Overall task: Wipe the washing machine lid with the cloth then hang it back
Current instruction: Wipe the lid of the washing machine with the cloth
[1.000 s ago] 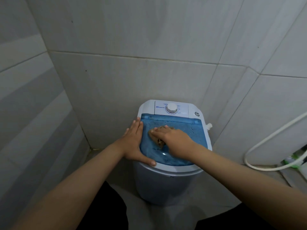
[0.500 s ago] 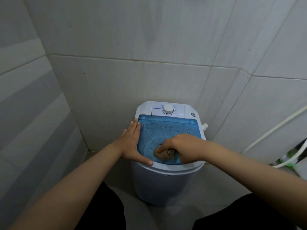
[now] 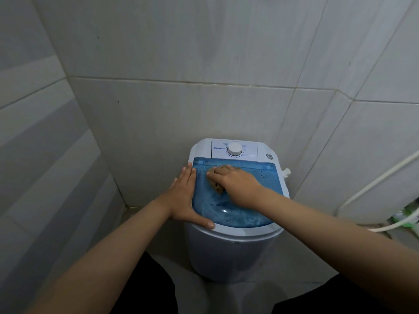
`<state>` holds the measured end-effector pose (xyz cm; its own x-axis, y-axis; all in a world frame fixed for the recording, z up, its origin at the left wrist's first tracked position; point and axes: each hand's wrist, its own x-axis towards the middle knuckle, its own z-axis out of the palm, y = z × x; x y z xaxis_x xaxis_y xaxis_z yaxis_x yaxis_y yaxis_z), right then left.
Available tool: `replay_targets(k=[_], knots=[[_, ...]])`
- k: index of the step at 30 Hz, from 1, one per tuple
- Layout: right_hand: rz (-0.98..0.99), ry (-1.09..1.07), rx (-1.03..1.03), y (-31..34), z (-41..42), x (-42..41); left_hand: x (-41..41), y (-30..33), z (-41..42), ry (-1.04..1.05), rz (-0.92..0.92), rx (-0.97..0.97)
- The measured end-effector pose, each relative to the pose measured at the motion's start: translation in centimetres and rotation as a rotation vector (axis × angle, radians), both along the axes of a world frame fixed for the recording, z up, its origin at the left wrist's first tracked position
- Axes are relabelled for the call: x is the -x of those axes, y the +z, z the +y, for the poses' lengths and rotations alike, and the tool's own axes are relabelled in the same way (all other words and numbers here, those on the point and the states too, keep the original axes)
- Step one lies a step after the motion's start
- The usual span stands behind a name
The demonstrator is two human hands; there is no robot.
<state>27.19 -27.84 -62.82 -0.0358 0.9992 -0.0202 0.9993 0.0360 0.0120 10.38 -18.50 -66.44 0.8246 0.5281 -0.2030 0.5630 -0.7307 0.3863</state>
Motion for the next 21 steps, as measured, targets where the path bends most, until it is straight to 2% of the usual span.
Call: replay_targets(k=[8,14,21], knots=[[-0.02,0.233,0.101,1.0,-3.8,-1.0,0.0,0.1,-0.1,-0.002,0.008,-0.009],[-0.01,0.282,0.205,1.9,-4.2,-3.3,0.0,0.1,-0.2,0.008,0.013,-0.019],[-0.006,0.321,0.218,1.8,-3.7,-3.9,0.0,-0.1,-0.2,0.012,0.012,-0.019]])
